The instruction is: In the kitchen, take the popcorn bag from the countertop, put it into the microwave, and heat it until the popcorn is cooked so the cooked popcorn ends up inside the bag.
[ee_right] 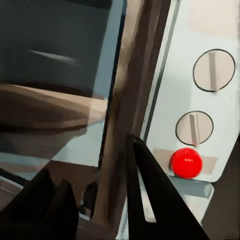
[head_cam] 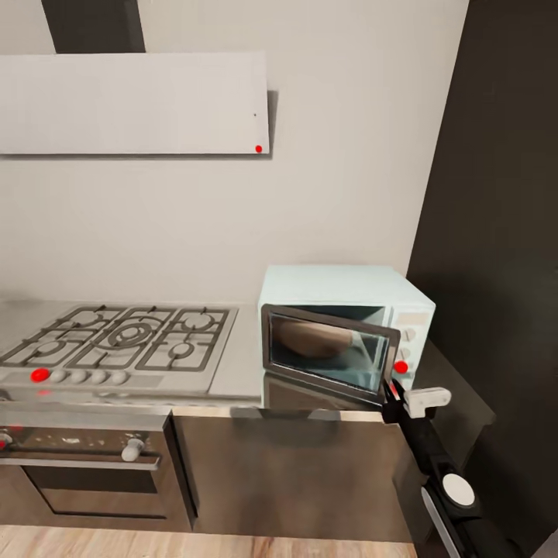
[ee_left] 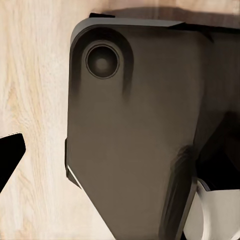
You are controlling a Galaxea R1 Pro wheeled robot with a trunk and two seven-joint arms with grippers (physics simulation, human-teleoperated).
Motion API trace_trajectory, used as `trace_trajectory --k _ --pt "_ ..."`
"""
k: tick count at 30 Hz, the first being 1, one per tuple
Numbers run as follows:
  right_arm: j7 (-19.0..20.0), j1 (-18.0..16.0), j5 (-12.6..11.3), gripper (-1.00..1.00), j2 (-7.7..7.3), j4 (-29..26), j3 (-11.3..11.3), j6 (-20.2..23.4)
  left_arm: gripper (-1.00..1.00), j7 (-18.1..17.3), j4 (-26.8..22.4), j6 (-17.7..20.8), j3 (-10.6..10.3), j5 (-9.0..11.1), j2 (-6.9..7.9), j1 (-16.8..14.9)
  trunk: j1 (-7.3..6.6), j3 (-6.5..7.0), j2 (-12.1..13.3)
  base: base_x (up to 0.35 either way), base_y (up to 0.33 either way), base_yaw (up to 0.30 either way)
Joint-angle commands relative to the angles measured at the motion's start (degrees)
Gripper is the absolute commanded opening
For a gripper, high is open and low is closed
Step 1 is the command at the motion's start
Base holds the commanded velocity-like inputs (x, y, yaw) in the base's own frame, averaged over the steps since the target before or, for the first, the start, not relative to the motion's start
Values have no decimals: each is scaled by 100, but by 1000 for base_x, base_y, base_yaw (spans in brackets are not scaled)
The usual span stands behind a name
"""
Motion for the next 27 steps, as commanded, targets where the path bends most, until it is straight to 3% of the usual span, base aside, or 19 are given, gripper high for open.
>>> trace_trajectory --k 1,6,7,19,20,27 --pt "-22 -4 -8 -100 -6 38 -24 -18 100 3 -16 5 43 5 -4 5 -2 -7 -4 -143 0 0" --pt "-22 -4 83 -100 -6 41 -15 -18 100 3 -16 0 43 5 -3 5 -2 -7 -4 -33 0 0" --pt "-22 -4 -185 -100 -6 292 -192 -18 100 3 -16 2 43 5 -3 5 -2 -7 -4 -9 0 0" --pt "-22 -4 -185 -100 -6 292 -192 -17 100 3 -16 2 43 5 -1 5 -2 -7 -4 -67 4 0" --pt "-22 -4 -186 100 -6 292 -192 -17 100 3 -16 0 43 5 -2 5 -2 -7 -4 0 0 0" --pt "-12 -4 -184 100 -6 292 -192 -18 100 3 -16 0 43 5 -3 5 -2 -7 -4 0 0 0"
